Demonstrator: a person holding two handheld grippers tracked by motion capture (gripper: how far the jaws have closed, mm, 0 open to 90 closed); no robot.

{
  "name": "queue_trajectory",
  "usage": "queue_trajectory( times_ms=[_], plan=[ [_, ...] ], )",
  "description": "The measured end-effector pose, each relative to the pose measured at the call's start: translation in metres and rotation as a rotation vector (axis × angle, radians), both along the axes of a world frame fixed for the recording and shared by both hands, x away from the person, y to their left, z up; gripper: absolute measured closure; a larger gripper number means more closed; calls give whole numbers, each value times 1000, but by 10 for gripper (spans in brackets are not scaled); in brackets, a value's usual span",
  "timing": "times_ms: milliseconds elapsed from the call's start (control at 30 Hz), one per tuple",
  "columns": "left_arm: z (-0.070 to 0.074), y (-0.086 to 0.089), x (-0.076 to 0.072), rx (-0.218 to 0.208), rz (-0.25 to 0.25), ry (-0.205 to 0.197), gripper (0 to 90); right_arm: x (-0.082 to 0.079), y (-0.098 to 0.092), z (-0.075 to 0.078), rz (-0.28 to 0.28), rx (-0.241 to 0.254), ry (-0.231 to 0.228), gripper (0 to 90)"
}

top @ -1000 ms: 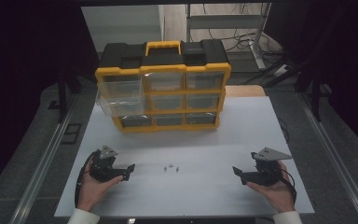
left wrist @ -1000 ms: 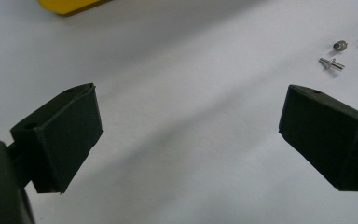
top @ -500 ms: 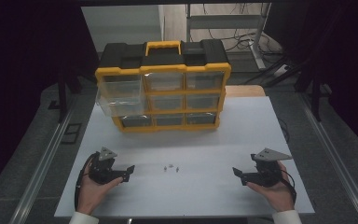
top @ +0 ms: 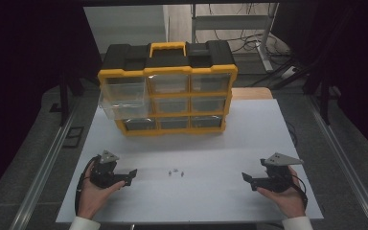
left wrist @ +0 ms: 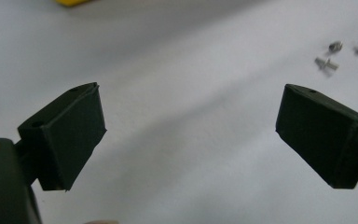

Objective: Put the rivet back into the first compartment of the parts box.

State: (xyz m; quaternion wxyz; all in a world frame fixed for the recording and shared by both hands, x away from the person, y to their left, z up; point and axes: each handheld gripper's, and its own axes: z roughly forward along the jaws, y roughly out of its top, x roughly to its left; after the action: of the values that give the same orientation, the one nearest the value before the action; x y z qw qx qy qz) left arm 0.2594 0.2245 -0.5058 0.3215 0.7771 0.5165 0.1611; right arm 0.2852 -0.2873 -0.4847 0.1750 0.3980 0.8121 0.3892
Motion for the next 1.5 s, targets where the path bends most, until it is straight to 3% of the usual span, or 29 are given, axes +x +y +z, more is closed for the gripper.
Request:
queue_trajectory(
  times_ms=[100, 300, 567, 633, 833, 1133, 1233, 1333, 1467, 1500],
  plan=[
    [4, -4, 2, -8, -14, -5, 83, 1, -4, 0, -10, 6, 0, 105],
    [16, -15, 9, 20, -56, -6, 83, 2, -6, -1, -15, 5, 5, 105],
    [24, -35, 17, -10, -160, 39, 83, 2, -4, -3, -15, -24, 9, 106],
    [23, -39, 18, -11, -165, 38, 84, 2, -4, -3, -15, -29, 8, 106],
    [25, -64, 21, 27, -214, 54, 95, 2, -4, -3, -15, -28, 7, 107],
    [20, -90, 27, 56, -277, 91, 97, 2, -3, -4, -13, -37, 11, 105],
    [14, -96, 30, 41, -273, 104, 121, 2, -2, -4, -12, -40, 13, 105],
    [9, -103, 33, 77, -284, 117, 132, 1, -1, -5, -9, -45, 13, 105],
    [3, -113, 36, 80, -285, 121, 163, 2, 1, -5, -8, -51, 14, 105],
    [3, -113, 37, 100, -297, 127, 174, 2, 1, -5, -9, -52, 14, 105]
  ],
)
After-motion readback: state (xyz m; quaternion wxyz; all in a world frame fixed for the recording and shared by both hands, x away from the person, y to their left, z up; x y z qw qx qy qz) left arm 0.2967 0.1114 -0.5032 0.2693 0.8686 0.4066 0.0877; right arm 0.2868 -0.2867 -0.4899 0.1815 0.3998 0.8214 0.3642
